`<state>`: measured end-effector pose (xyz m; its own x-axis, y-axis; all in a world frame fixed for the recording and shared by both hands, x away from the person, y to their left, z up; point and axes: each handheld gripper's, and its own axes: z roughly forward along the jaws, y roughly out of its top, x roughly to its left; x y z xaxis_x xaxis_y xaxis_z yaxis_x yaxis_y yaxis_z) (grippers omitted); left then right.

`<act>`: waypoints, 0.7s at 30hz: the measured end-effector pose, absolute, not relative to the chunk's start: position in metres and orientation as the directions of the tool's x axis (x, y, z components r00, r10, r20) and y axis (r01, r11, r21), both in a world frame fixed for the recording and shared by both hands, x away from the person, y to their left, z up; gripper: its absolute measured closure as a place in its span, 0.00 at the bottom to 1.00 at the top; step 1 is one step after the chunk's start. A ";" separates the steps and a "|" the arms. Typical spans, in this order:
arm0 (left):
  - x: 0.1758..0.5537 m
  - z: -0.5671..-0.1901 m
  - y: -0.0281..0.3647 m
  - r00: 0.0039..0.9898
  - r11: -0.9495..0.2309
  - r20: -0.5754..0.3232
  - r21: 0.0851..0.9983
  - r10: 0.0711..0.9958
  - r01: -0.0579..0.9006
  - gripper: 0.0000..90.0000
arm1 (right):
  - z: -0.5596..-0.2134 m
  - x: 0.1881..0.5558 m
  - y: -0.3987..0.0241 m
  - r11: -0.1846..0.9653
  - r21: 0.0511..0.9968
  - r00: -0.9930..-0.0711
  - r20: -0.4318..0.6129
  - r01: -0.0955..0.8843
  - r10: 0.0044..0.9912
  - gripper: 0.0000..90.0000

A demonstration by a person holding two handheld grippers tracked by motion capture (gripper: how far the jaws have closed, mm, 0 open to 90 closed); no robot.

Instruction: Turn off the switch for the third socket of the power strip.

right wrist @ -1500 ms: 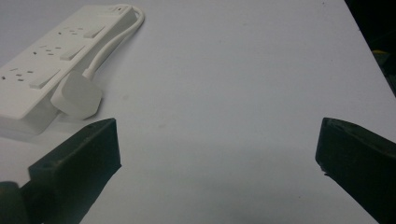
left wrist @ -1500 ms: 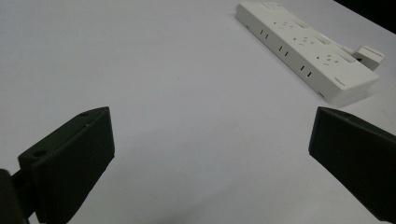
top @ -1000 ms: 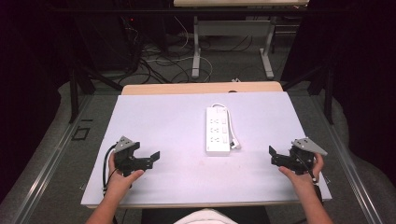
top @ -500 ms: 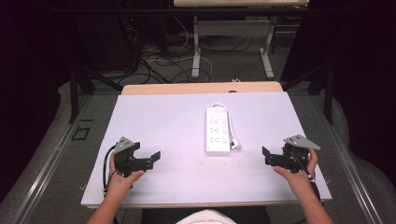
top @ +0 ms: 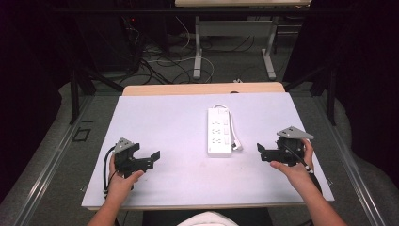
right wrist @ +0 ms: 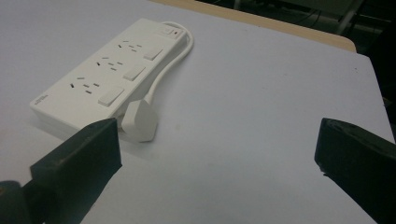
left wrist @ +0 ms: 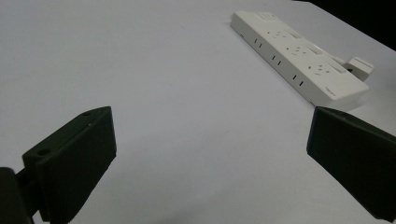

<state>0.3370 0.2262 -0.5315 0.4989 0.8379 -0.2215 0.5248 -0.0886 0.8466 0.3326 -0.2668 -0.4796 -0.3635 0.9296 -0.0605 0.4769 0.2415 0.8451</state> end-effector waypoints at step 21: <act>0.336 -0.533 0.225 0.503 -0.099 -0.213 0.846 0.837 0.524 0.04 | -0.455 0.356 -0.239 0.311 0.808 -0.457 -0.059 0.500 0.887 0.11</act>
<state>0.3361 0.2247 -0.5328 0.5033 0.8374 -0.2133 0.5236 -0.0993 0.8461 0.3557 -0.2394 -0.4554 -0.4573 0.8874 -0.0589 0.5000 0.3113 0.8081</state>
